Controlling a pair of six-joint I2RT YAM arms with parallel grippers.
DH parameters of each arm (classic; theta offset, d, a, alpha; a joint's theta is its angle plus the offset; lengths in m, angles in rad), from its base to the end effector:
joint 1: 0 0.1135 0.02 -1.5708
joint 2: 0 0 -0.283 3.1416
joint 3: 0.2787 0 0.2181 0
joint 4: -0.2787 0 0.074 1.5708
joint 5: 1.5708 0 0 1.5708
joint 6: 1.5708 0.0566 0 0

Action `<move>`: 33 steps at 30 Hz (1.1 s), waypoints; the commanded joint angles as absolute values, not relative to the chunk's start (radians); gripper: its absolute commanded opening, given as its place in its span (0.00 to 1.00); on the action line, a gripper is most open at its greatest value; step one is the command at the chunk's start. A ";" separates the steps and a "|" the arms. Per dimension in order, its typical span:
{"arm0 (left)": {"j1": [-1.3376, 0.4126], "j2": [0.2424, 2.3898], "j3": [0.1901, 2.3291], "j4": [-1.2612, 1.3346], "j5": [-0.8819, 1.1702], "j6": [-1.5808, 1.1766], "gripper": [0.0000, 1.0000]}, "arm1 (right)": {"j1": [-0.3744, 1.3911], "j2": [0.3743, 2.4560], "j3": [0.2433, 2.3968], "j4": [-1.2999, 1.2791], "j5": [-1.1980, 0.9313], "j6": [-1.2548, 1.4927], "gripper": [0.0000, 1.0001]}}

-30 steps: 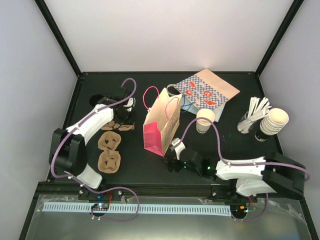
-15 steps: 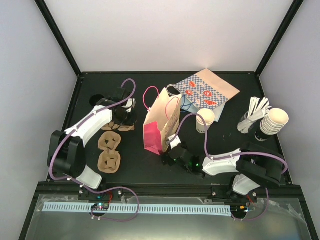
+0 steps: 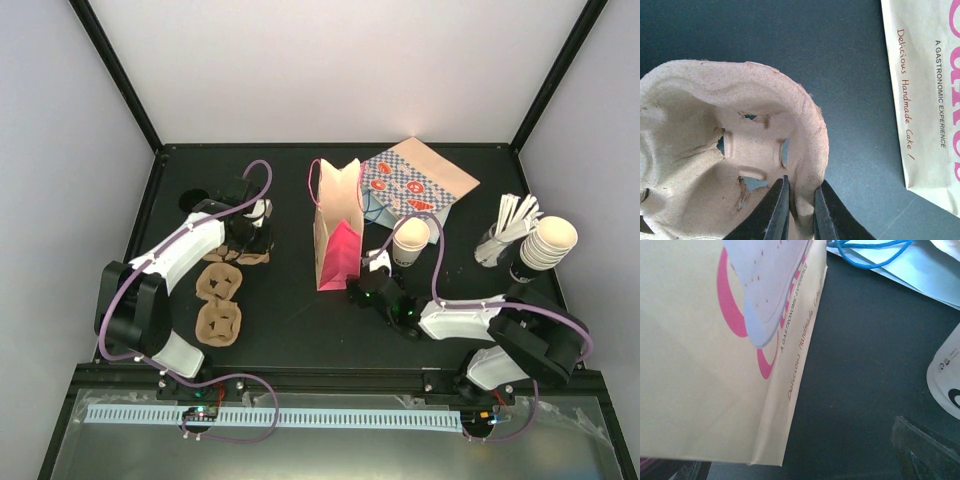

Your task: Pack the takeout coffee

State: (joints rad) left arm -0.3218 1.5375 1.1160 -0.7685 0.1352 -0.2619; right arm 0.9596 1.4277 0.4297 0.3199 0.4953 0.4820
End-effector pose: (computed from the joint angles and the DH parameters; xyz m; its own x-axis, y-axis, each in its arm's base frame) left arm 0.2583 -0.0942 0.2445 -0.9441 0.0443 -0.3266 0.1206 0.9687 -0.2171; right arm 0.1598 0.1812 0.1723 -0.5545 -0.0806 -0.8283 -0.2834 0.9541 0.0968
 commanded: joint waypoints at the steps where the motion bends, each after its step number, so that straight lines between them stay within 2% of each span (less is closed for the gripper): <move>1: -0.316 1.523 1.112 -0.752 0.159 -0.252 0.14 | 0.945 1.401 0.420 0.297 0.531 0.493 0.97; 21: -0.318 1.486 1.085 -0.751 0.190 -0.251 0.14 | 0.959 1.173 0.401 0.100 0.408 0.446 0.99; 33: -0.318 1.427 1.136 -0.820 0.150 -0.240 0.15 | 0.959 1.125 0.426 -0.002 0.361 0.424 1.00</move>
State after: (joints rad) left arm -0.3218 1.4475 1.0828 -0.7860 0.1680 -0.2604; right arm 0.9543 1.1576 0.4061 0.0154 0.3931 0.4477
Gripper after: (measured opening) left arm 0.152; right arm 0.999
